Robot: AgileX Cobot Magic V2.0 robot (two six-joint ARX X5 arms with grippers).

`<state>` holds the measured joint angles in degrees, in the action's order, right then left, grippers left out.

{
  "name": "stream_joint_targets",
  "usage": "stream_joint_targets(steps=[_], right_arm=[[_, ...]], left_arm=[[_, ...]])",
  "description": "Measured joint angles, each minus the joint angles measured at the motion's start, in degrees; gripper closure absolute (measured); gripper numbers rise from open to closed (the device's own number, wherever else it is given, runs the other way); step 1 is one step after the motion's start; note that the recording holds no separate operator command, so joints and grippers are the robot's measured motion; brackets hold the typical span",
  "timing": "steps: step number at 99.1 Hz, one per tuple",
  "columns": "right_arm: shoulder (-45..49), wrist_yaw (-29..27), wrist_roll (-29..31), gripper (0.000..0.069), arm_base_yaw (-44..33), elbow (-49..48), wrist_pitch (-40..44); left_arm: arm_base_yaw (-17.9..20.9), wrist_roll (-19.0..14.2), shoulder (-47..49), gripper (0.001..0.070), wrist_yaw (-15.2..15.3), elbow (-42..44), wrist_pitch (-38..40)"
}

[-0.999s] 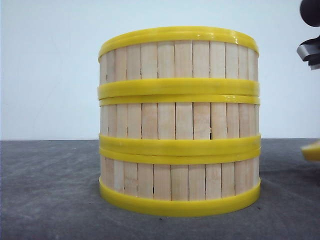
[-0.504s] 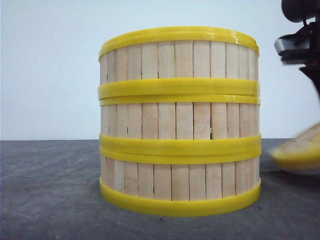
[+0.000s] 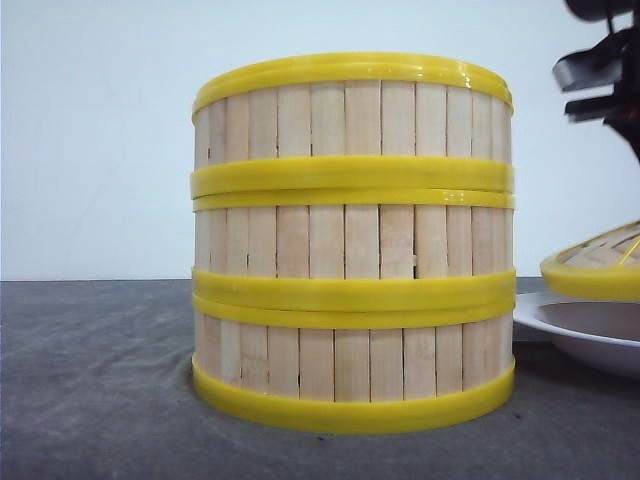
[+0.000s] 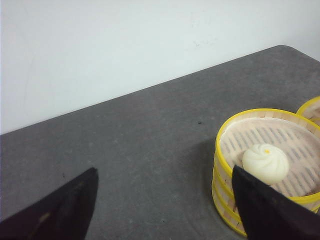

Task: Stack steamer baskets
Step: 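Lift the woven lid off the plate with the right gripper toward the stack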

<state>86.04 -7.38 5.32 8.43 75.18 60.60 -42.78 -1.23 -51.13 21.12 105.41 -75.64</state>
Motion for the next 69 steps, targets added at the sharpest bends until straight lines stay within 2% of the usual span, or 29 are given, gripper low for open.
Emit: stream_joint_targets(steps=[8, 22, 35, 46, 59, 69], right_arm=[[-1.42, 3.37, 0.22, 0.0637, 0.20, 0.26, 0.07], [-3.28, 5.03, 1.05, 0.0637, 1.16, 4.52, 0.39], [-4.39, 5.33, 2.27, 0.0637, 3.02, 13.97, 1.27], [-4.44, 10.25, 3.63, 0.0637, 4.85, 23.23, 3.15], [-3.58, 16.68, 5.18, 0.0637, 8.24, 32.57, 7.72], [-1.07, 17.90, 5.42, 0.0637, 11.21, 36.37, 14.80]], left_arm=[[0.00, 0.00, 0.00, 0.0204, -0.02, 0.00, 0.00], [0.00, 0.00, 0.04, 0.0204, -0.02, 0.00, 0.02], [0.00, 0.00, 0.07, 0.0204, -0.02, 0.00, 0.02], [0.00, 0.00, 0.07, 0.0204, -0.02, 0.00, 0.02], [0.00, 0.00, 0.07, 0.0204, -0.02, 0.00, 0.02], [0.00, 0.00, 0.07, 0.0204, -0.02, 0.00, 0.02]])
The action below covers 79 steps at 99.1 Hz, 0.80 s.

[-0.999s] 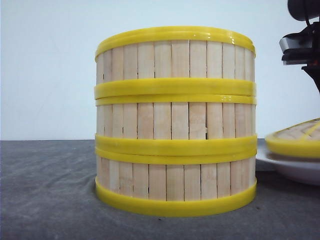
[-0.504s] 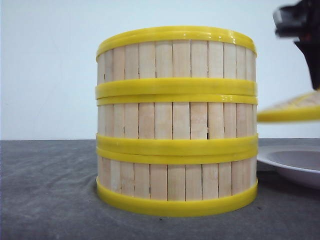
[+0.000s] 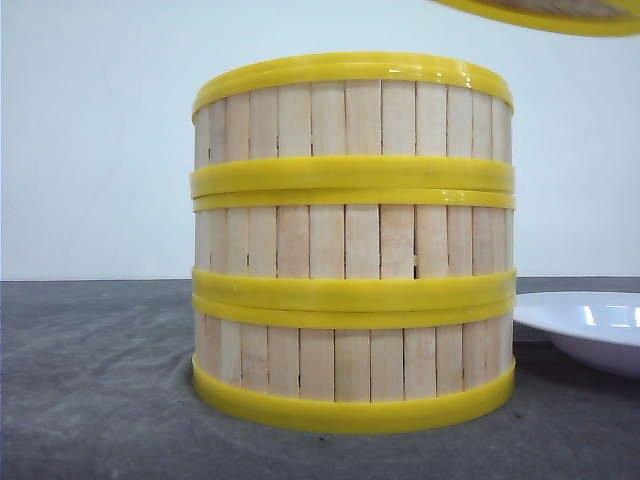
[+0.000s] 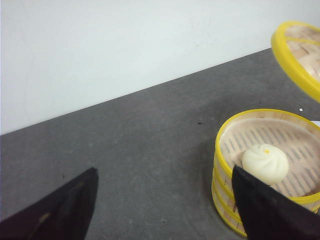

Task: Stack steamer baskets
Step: 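Lift the woven lid off the plate with the right gripper toward the stack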

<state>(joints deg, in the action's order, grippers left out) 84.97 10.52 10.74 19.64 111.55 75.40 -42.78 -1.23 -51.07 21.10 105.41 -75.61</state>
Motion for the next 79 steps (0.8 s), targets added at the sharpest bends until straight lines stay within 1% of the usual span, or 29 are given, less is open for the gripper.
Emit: stream_joint_targets(steps=[6, 18, 41, 58, 79], right_arm=[[2.03, -0.09, -0.24, 0.0637, 1.51, -0.37, 1.92], [6.82, -0.44, -0.42, 0.0637, 4.11, -0.74, 1.95], [8.39, -0.42, 0.22, 0.0637, 11.02, -0.72, 0.74], [13.88, -1.90, 0.22, 0.0637, 13.31, -0.59, 0.81], [14.49, -2.10, 0.44, 0.0637, 16.17, -0.59, -4.79]], left_arm=[[0.00, 0.00, 0.00, 0.0204, 0.00, 0.00, 0.02], [0.00, 0.00, 0.00, 0.0204, 0.00, 0.00, 0.04], [0.00, 0.00, -0.02, 0.0204, 0.00, 0.00, 0.02], [0.00, -0.02, 0.09, 0.0204, 0.00, 0.00, -0.09], [0.00, -0.28, 0.09, 0.0204, 0.00, 0.00, -0.72]])
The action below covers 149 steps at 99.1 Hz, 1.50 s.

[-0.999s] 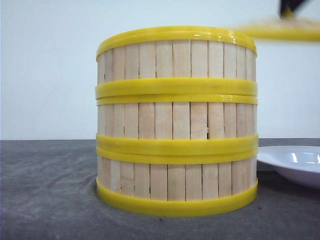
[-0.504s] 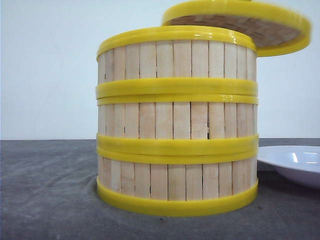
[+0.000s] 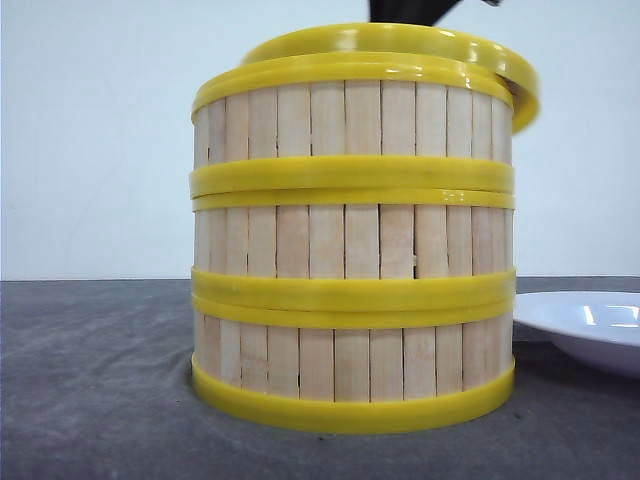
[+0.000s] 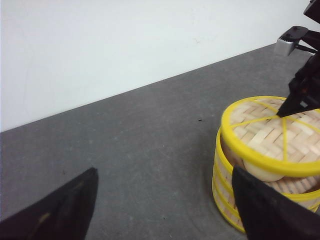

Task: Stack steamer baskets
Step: 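Lift the woven lid off the plate with the right gripper toward the stack, then lower the lid onto the top basket and open the right gripper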

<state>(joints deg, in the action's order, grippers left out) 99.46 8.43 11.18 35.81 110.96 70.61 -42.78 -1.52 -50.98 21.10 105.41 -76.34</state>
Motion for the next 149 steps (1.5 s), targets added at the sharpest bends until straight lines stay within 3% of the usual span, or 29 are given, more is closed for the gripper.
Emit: stream_joint_targets(steps=[20, 53, 90, 149], right_arm=[[0.00, 0.59, 0.72, 0.0637, 1.31, 0.00, -1.62], [-0.15, -1.16, 0.66, 0.0637, 1.01, 0.59, 6.29], [-0.15, -2.10, 0.63, 0.0637, 6.03, 0.52, -0.44], [0.00, -4.33, 0.61, 0.0637, 6.03, 0.52, 2.12]], left_arm=[[0.00, -0.04, 0.04, 0.0204, 0.00, 0.00, 0.00], [0.00, -0.17, 0.04, 0.0204, 0.00, 0.00, 0.00], [0.00, -0.17, 0.07, 0.0204, 0.00, 0.00, 0.22], [0.00, -0.20, 0.07, 0.0204, 0.00, 0.00, 0.17]])
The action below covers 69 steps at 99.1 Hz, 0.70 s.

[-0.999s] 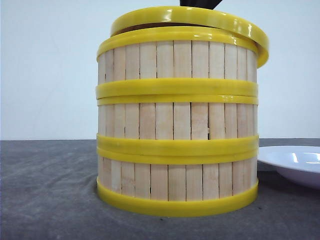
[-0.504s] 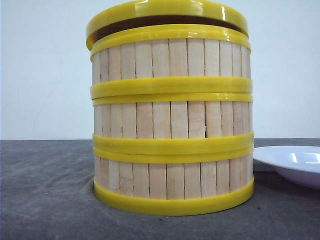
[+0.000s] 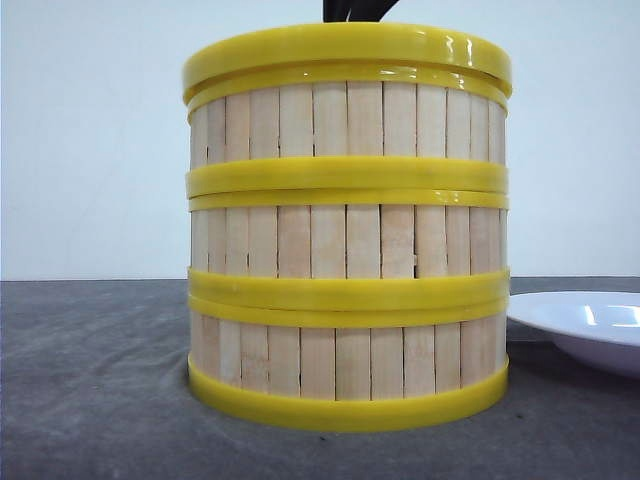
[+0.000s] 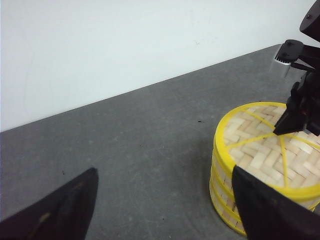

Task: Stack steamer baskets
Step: 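Lower the lid onto the top basket and open the right gripper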

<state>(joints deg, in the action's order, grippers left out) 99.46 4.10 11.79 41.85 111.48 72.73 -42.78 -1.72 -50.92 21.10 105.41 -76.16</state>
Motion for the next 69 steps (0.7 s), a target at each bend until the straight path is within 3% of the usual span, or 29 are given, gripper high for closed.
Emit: stream_joint_targets(steps=[45, 51, 61, 69], right_arm=[[0.02, 0.42, 0.00, 0.0632, -1.05, 0.00, 0.28], [0.02, 0.42, 0.00, 0.0581, -1.05, 0.00, 0.04], [0.02, 0.48, 0.04, 0.0422, -1.05, 0.00, -1.57], [0.02, 1.36, 0.04, 0.0376, -1.09, 0.00, -2.25]], left_arm=[[0.00, 0.00, 0.00, 0.0204, 0.00, 0.00, -0.17], [0.00, 0.00, 0.00, 0.0204, 0.00, 0.00, -0.20], [0.00, 0.00, 0.00, 0.0204, 0.00, 0.00, -0.20], [0.00, 0.00, 0.00, 0.0204, 0.00, 0.00, -0.20]])
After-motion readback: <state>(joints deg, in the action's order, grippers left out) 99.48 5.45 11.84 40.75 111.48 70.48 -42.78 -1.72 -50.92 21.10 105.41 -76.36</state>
